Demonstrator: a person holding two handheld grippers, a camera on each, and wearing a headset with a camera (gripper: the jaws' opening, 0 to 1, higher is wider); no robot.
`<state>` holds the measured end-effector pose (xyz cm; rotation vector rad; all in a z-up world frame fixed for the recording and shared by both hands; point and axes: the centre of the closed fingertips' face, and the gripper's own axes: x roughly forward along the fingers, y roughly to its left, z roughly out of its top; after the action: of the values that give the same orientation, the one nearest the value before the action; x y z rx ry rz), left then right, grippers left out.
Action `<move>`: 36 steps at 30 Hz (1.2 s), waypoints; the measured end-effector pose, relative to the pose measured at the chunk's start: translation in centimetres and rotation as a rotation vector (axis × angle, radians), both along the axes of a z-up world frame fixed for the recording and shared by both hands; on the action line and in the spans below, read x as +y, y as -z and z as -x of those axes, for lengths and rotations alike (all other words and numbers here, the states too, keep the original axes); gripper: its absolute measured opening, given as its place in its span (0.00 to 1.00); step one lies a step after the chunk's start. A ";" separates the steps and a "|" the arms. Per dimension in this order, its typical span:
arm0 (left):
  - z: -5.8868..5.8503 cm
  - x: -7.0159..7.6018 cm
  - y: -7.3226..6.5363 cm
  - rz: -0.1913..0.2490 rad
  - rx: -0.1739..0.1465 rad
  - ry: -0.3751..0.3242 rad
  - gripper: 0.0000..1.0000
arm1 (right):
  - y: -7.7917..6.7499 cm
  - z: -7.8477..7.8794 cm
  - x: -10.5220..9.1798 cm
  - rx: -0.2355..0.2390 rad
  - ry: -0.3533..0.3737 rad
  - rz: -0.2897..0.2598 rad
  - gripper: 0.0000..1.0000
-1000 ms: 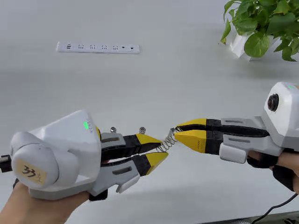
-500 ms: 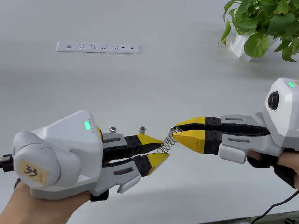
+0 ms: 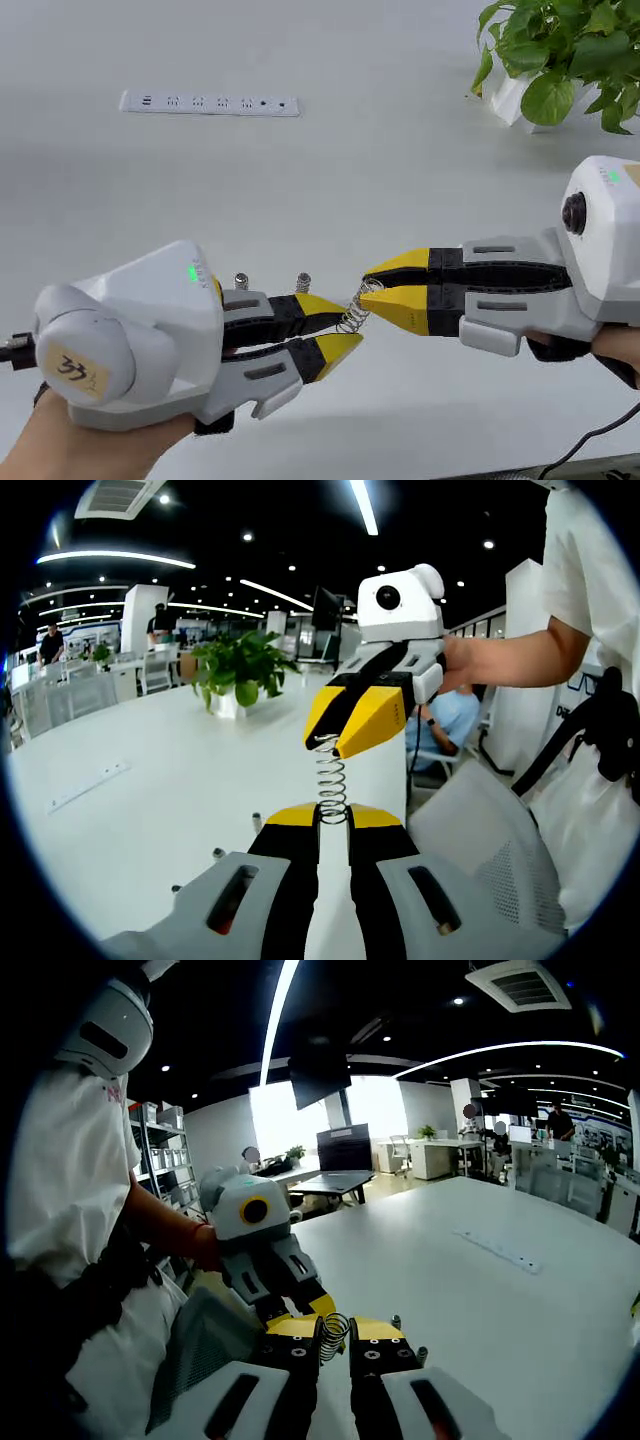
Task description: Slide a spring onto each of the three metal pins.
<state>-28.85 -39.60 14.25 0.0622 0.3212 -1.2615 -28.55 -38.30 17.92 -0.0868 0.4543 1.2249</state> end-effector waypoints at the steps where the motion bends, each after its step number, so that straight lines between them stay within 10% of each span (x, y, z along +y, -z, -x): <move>1: 0.0 0.0 0.0 0.001 0.000 0.000 0.06 | 0.0 0.0 0.0 -0.003 -0.005 0.005 0.07; 30: 0.3 -0.1 0.4 -0.002 -0.019 0.008 0.06 | 0.4 0.4 0.4 -0.054 -0.123 0.152 0.08; 36: 0.2 -0.2 0.4 -0.005 -0.024 0.013 0.06 | 0.6 0.7 -0.4 -0.051 -0.216 0.272 0.19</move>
<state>-29.09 -39.84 13.80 0.0838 0.3040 -1.2719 -29.26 -38.65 17.31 -0.4072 0.5768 1.3627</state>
